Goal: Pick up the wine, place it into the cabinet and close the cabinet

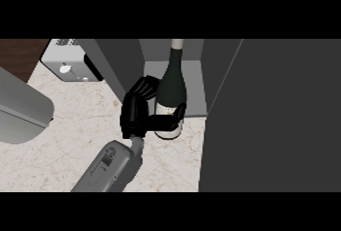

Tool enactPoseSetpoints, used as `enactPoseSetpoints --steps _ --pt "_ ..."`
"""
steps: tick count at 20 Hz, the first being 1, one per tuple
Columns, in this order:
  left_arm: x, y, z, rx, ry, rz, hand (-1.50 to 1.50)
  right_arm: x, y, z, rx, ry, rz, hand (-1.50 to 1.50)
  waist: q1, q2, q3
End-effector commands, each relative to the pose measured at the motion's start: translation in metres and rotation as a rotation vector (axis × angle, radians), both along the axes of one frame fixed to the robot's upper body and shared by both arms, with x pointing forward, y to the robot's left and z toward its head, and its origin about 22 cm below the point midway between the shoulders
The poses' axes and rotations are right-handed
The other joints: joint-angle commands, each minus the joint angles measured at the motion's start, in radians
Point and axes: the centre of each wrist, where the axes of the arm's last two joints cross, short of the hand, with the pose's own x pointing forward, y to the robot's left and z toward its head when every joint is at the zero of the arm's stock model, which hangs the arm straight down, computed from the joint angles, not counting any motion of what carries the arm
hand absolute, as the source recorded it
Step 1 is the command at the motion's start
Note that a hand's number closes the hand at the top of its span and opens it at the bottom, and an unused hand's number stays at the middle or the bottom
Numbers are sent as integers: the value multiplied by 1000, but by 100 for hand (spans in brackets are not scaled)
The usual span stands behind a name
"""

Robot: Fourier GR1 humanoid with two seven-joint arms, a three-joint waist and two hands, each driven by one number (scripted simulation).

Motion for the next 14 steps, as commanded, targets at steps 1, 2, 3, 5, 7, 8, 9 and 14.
enactPoseSetpoints --steps 1,2,3,5,7,8,9,14 --pt "1 -9 -21 32 33 7 150 -39 -9 19 85 -47 74 -150 -6 0 0" --pt "6 -14 -15 38 29 13 150 -39 -9 25 73 -32 74 -150 -1 0 0" --pt "-3 -15 -22 24 51 11 150 -40 -6 26 111 -31 79 -150 -2 -1 -1" --pt "2 -9 -41 22 65 23 150 -46 -8 29 75 -42 93 -150 -15 2 -1" --pt "-1 -10 -42 53 51 18 150 -47 -9 33 63 -22 76 -150 5 -1 -1" --pt "15 -12 -44 51 47 32 150 -32 -6 24 70 -22 94 -150 -7 4 -1" --pt "13 -1 -58 24 55 29 150 -27 -10 20 92 -39 78 -150 -6 5 -1" --pt "18 1 -62 -39 75 61 150 -42 -7 24 97 -28 98 -150 -11 2 -1"
